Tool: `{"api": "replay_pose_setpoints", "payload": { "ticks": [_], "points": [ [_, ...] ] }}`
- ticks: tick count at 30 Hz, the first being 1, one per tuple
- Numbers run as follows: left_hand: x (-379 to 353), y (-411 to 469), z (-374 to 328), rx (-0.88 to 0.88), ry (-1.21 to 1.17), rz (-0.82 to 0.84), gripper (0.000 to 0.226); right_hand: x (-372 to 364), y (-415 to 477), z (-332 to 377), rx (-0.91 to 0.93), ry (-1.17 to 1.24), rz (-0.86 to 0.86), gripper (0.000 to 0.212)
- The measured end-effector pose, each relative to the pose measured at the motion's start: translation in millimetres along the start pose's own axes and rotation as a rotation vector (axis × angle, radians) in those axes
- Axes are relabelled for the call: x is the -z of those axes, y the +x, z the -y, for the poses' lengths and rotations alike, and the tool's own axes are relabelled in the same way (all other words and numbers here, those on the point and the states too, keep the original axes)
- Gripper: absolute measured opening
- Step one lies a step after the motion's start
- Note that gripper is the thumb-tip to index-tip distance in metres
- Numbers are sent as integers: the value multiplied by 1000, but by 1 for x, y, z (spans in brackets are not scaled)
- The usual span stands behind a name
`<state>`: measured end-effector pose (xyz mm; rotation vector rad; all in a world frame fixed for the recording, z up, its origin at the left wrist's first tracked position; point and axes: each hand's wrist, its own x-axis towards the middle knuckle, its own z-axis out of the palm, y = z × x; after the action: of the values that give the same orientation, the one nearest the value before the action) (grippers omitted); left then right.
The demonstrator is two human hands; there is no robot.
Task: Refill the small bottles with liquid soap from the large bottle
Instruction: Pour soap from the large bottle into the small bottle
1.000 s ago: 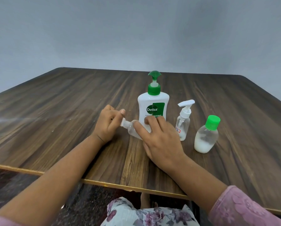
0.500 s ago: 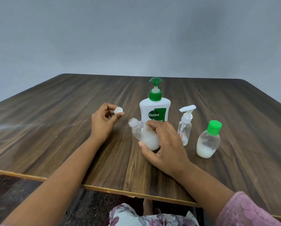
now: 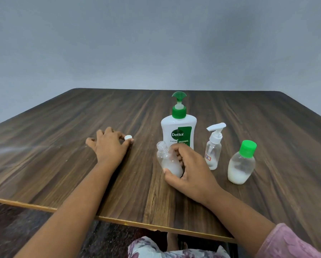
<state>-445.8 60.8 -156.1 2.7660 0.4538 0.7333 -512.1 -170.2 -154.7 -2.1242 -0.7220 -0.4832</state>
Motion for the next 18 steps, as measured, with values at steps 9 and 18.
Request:
{"api": "replay_pose_setpoints", "payload": {
  "ticks": [9, 18],
  "points": [
    [-4, 2, 7, -69, -40, -107, 59, -1, -1, 1, 0, -27, 0, 37],
    [16, -47, -69, -556, -1061, 203, 87, 5, 0, 6, 49, 71, -146, 35]
  ]
}}
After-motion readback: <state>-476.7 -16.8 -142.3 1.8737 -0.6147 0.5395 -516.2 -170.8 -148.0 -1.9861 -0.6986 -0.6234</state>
